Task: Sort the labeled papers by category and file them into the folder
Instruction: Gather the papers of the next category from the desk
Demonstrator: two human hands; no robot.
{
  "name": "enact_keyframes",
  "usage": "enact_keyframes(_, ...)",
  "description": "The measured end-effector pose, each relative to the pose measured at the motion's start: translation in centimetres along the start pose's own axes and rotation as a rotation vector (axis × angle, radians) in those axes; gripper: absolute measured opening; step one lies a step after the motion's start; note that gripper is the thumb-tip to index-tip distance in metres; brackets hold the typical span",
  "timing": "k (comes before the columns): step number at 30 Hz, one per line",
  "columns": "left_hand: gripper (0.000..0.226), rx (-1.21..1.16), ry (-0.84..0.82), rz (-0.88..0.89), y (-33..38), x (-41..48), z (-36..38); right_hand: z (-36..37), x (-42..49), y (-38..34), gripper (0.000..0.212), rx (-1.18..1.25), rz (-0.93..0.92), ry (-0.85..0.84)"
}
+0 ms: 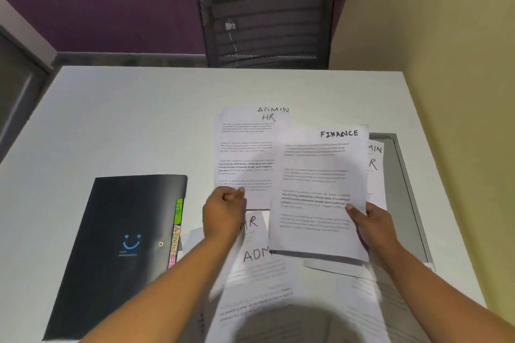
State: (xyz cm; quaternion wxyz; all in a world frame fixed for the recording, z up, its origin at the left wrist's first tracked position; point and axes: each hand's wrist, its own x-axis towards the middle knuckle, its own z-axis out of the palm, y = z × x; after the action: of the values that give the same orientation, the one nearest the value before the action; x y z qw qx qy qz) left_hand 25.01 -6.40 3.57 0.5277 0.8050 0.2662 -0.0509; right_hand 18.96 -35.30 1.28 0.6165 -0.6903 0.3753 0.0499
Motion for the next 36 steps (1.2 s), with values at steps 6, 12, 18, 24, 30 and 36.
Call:
enact_keyframes(6, 0.054, 0.384, 0.122, 0.024, 1.0, 6.4, 1.0, 0.1, 2.9, 0.4, 0.02, -0.091, 0.042, 0.063)
enact_keyframes(12, 0.085, 0.626, 0.04, -0.147, 2.6, 7.2, 2.9, 0.0, 3.7, 1.2, 0.002, -0.145, 0.051, 0.056)
enact_keyframes(18, 0.064, 0.269, -0.032, -0.275, 2.7, 9.0, 3.3, 0.1, 3.5, 1.2, 0.008, -0.169, 0.054, 0.074)
enact_keyframes(24, 0.018, 0.073, -0.009, -0.174, 2.8, 9.3, 1.8, 0.2, 3.3, 1.1, 0.01, -0.172, 0.049, 0.071)
enact_keyframes(30, 0.035, -0.019, 0.012, -0.21, 2.3, 8.7, 0.5, 0.1, 3.2, 1.2, 0.014, -0.191, 0.034, 0.078)
enact_keyframes(36, 0.018, -0.218, 0.055, -0.283, 1.4, 9.0, 0.4, 0.2, 3.3, 1.1, 0.012, -0.219, 0.012, 0.074)
